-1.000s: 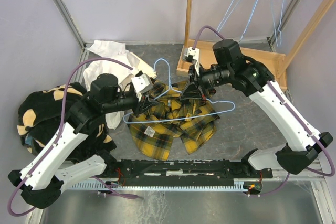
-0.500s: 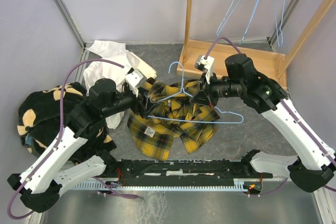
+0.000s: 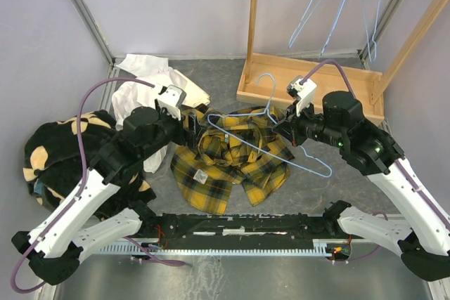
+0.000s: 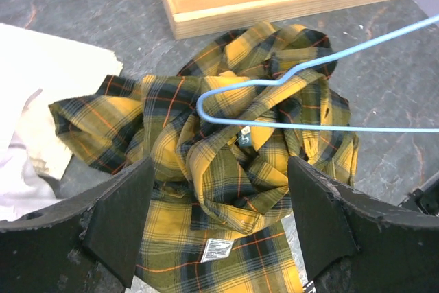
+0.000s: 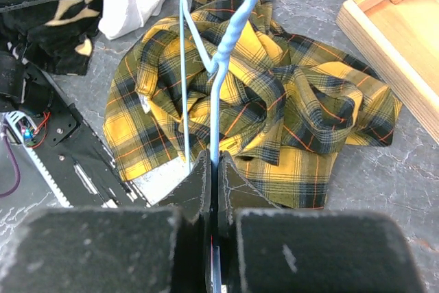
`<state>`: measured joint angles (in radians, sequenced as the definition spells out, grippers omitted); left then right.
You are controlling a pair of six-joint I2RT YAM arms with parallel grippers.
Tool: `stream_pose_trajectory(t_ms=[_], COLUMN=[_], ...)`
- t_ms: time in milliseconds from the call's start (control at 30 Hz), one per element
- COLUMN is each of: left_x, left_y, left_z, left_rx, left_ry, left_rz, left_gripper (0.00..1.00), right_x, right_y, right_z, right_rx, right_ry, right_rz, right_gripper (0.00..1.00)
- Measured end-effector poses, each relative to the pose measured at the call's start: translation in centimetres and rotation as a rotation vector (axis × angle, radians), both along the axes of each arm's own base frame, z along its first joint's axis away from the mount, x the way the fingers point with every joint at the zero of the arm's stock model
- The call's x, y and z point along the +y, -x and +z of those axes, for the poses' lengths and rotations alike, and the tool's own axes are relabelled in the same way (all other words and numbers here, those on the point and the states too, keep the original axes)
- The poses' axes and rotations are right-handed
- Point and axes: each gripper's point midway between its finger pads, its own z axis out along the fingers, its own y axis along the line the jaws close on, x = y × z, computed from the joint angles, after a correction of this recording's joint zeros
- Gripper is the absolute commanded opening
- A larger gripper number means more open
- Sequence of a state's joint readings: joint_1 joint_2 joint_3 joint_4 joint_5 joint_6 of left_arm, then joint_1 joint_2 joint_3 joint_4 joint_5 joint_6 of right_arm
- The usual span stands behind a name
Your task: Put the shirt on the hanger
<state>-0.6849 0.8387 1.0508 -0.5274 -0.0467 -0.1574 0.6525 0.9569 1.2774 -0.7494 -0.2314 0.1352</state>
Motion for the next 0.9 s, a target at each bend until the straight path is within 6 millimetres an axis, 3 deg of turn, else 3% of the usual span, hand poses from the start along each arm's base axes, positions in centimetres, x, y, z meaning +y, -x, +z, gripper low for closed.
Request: stream_pose_trajectory(t_ms=[400,700,900], left_x=[2.6,4.0,3.3], left_y=[-1.1,-1.5,-0.8], left_z=[-5.7,-8.1,-8.8], left_rx=[0.138,0.174,0.194], left_ry=[-0.028,-0.048,-0.019], left_rz=[0.23,0.334,0.344], left_gripper=[0.87,0.85,0.86], right_x=[-2.5,-3.0,-2.9], right_y=[-0.6,-1.0,-1.0], right_z=[1.2,0.2,-0.4], right_rx=[-0.069,-0.029,-0.013], right_ry=[-0.034,-0.048,-0.046], right_rz=[-0.152,-0.221,-0.224], right_gripper=[0.0,0.0,0.0])
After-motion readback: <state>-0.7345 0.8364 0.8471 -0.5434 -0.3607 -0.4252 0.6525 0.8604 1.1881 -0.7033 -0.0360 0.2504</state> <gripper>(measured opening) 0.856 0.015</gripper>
